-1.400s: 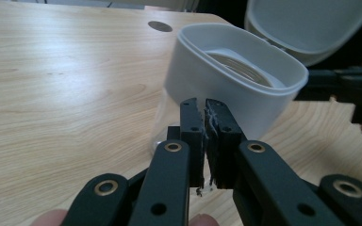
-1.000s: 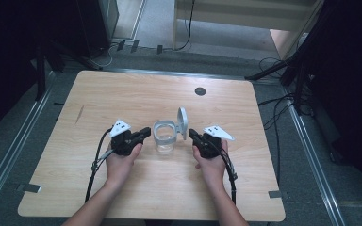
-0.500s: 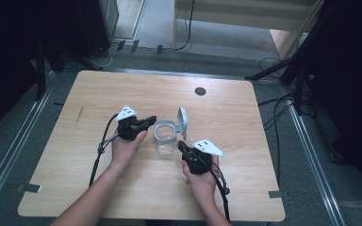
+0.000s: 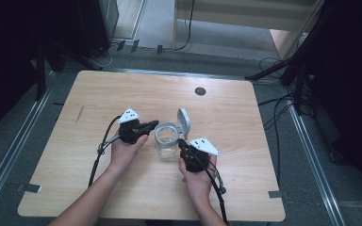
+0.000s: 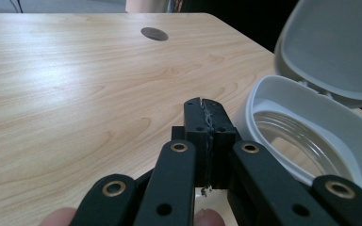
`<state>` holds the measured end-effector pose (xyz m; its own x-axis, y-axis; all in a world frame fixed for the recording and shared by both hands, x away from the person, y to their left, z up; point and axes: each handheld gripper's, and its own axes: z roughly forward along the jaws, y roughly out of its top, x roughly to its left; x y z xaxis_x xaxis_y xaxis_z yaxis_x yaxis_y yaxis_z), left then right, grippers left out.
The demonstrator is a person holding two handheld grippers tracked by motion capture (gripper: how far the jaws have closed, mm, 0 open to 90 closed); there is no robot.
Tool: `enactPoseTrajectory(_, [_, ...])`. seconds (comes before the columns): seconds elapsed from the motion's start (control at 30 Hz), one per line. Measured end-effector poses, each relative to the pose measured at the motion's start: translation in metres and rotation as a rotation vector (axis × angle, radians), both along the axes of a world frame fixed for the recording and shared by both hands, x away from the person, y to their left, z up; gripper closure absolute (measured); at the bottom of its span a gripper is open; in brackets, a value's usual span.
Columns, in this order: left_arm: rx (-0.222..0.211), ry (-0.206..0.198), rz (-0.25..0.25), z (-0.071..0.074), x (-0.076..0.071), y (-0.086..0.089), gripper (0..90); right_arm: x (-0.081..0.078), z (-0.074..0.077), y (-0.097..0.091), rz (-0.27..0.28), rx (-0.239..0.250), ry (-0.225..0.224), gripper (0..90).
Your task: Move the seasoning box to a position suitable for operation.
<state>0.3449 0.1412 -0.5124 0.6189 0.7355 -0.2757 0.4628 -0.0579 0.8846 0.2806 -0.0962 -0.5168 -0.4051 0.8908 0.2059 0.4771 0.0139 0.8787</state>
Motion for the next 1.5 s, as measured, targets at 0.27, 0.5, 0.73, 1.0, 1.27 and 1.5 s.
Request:
enactPoseTrajectory(0.27, [0.007, -0.017, -0.007, -0.006, -0.035, -0.001, 88.0, -0.002, 0.001, -0.005, -0.031, 0.001, -0.004, 89.1])
enactPoseTrajectory(0.5, [0.024, -0.031, -0.012, -0.008, -0.062, -0.004, 89.8, -0.015, 0.000, -0.007, -0.034, -0.025, -0.012, 90.0])
enactPoseTrajectory(0.73, [0.010, -0.032, -0.015, -0.004, -0.072, -0.006, 90.0, -0.007, 0.005, -0.014, 0.028, 0.004, -0.022, 90.0])
enactPoseTrajectory(1.0, [-0.014, -0.072, 0.003, -0.011, -0.087, 0.004, 81.4, 0.002, 0.015, -0.015, 0.114, -0.001, -0.052, 90.0])
enactPoseTrajectory(1.27, [0.052, -0.072, 0.235, -0.021, -0.103, 0.073, 32.1, 0.016, 0.017, -0.033, 0.119, 0.005, -0.039, 90.0])
enactPoseTrajectory(1.5, [0.038, -0.013, 0.357, -0.029, -0.126, 0.148, 16.1, 0.027, 0.023, -0.040, 0.122, 0.002, -0.035, 90.0])
